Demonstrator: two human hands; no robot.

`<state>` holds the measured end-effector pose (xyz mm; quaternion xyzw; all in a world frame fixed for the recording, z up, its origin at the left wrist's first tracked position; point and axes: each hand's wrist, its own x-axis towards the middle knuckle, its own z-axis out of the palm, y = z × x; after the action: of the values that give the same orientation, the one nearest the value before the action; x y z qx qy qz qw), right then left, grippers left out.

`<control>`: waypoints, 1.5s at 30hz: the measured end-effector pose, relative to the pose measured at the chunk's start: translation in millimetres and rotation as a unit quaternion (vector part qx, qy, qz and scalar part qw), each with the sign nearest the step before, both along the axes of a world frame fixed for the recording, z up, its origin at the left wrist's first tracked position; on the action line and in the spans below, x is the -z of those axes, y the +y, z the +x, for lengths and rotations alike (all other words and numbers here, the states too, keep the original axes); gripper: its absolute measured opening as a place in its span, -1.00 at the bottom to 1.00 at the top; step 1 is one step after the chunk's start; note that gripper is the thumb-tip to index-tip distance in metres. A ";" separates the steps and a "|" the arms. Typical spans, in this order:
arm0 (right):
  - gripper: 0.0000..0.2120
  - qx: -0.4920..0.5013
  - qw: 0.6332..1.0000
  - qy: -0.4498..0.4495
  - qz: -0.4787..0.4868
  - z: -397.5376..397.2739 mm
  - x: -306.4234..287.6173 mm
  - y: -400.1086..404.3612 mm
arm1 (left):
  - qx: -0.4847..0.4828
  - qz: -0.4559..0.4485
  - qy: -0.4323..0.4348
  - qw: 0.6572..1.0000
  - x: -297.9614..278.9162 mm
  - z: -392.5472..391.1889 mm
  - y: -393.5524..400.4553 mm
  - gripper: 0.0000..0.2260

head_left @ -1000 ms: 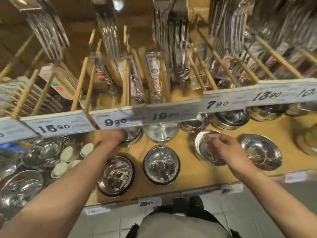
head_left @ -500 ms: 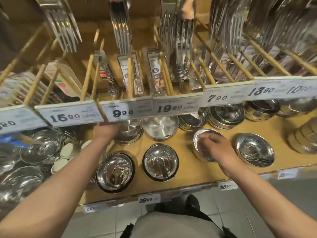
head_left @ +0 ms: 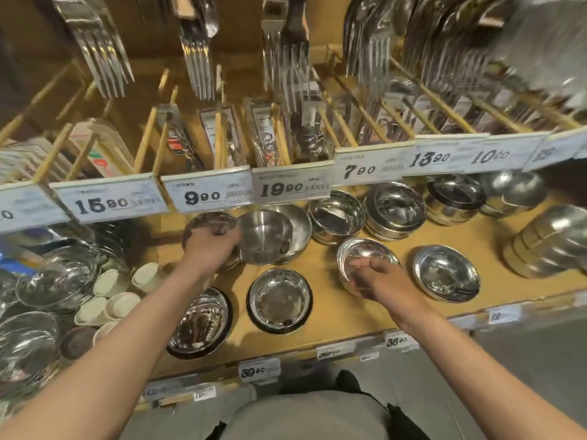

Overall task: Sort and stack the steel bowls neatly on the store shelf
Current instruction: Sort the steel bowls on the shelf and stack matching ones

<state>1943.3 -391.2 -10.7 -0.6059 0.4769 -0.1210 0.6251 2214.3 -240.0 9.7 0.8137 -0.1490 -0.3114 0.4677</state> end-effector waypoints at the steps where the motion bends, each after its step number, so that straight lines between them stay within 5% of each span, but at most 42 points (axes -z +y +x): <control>1: -0.77 0.011 1.000 0.004 -0.005 -6.1 -0.4 -2.4 | 0.008 0.003 0.019 1.000 0.2 -3.4 -3.5 -0.67; 5: -0.81 0.069 0.998 0.015 0.006 -36.0 -0.2 -10.5 | 0.023 -0.026 0.067 0.997 -2.6 -25.6 -29.0 -0.84; 12: -0.84 0.134 0.991 0.025 -0.001 -87.9 2.7 -33.4 | 0.076 -0.072 0.126 0.987 -16.3 -70.2 -80.3 -0.81; 16: -0.82 0.141 0.990 0.015 0.000 -110.5 4.0 -53.3 | 0.067 -0.109 0.176 0.976 -25.2 -97.6 -101.6 -0.95; 19: -0.84 0.162 0.987 0.011 0.007 -125.4 7.2 -73.2 | 0.093 -0.128 0.180 0.971 -25.9 -112.0 -114.4 -0.74; 21: -0.85 0.166 0.986 0.006 0.015 -135.4 9.9 -87.2 | 0.115 -0.097 0.153 0.977 -28.2 -124.0 -125.2 -0.78; 26: -0.82 0.150 0.988 0.008 0.017 -172.4 9.1 -129.8 | 0.137 -0.054 0.098 0.984 -32.8 -166.2 -168.6 -0.90; 30: -0.77 0.106 0.994 0.016 0.010 -218.0 -0.5 -176.1 | 0.118 -0.038 0.098 0.987 -32.0 -221.5 -208.0 -0.64; 37: -0.79 0.040 0.996 -0.065 0.052 -254.3 -23.4 -235.6 | 0.122 -0.054 0.103 0.986 -28.5 -315.0 -273.4 -0.87; 45: -0.88 -0.015 0.994 -0.102 0.031 -274.2 -44.8 -259.4 | 0.134 -0.067 0.127 0.981 -35.2 -365.6 -300.0 -0.87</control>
<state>1669.2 -650.6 34.1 -0.5780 0.4051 -0.1584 0.6905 1848.7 -540.0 44.9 0.7068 -0.2161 -0.4614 0.4908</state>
